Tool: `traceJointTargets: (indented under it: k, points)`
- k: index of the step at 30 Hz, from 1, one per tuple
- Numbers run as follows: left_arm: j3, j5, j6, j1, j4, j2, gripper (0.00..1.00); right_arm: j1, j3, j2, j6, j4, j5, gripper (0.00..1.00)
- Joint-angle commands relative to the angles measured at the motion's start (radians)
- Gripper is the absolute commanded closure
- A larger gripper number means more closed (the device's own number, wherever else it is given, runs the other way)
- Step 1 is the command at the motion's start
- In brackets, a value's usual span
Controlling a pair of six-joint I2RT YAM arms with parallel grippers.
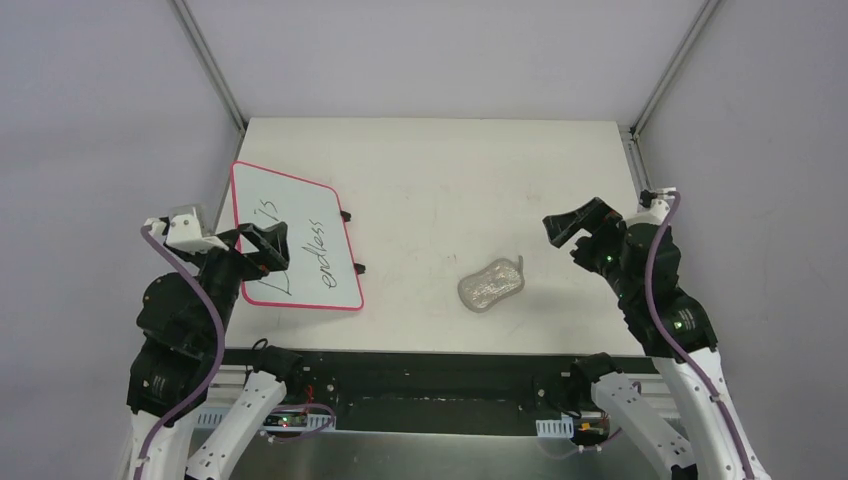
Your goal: Erase the whiteboard
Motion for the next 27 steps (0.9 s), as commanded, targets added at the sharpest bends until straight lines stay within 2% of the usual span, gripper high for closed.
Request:
traceJointTargets:
  k: [1, 4, 8, 11, 14, 16, 24, 27]
  points:
    - [-0.043, 0.017, -0.001, 0.007, 0.046, 0.031, 0.01, -0.005, -0.035, 0.061, 0.032, -0.012, 0.078, 0.00]
    - [-0.067, 0.022, -0.002, 0.007, 0.056, 0.044, 0.01, -0.006, -0.065, 0.095, 0.081, -0.005, 0.097, 0.00]
    - [-0.091, 0.045, -0.007, 0.007, 0.066, 0.074, 0.01, -0.005, -0.186, 0.093, 0.102, 0.110, -0.011, 0.00]
    - [-0.101, 0.054, -0.007, 0.007, 0.059, 0.098, 0.01, -0.005, -0.309, 0.131, 0.083, 0.315, -0.263, 0.00]
    - [-0.118, 0.057, -0.004, 0.007, 0.059, 0.098, 0.01, 0.004, -0.366, 0.275, 0.025, 0.581, -0.531, 0.00]
    - [-0.140, 0.058, -0.004, 0.007, 0.067, 0.090, 0.01, 0.056, -0.325, 0.403, -0.049, 0.635, -0.581, 0.00]
    - [-0.162, 0.080, -0.007, 0.007, 0.072, 0.094, 0.01, 0.346, -0.001, 0.945, -0.446, 0.620, -0.533, 0.03]
    - [-0.164, 0.076, -0.006, 0.006, 0.068, 0.088, 0.01, 0.391, 0.151, 1.126, -0.559, 0.627, -0.574, 0.07]
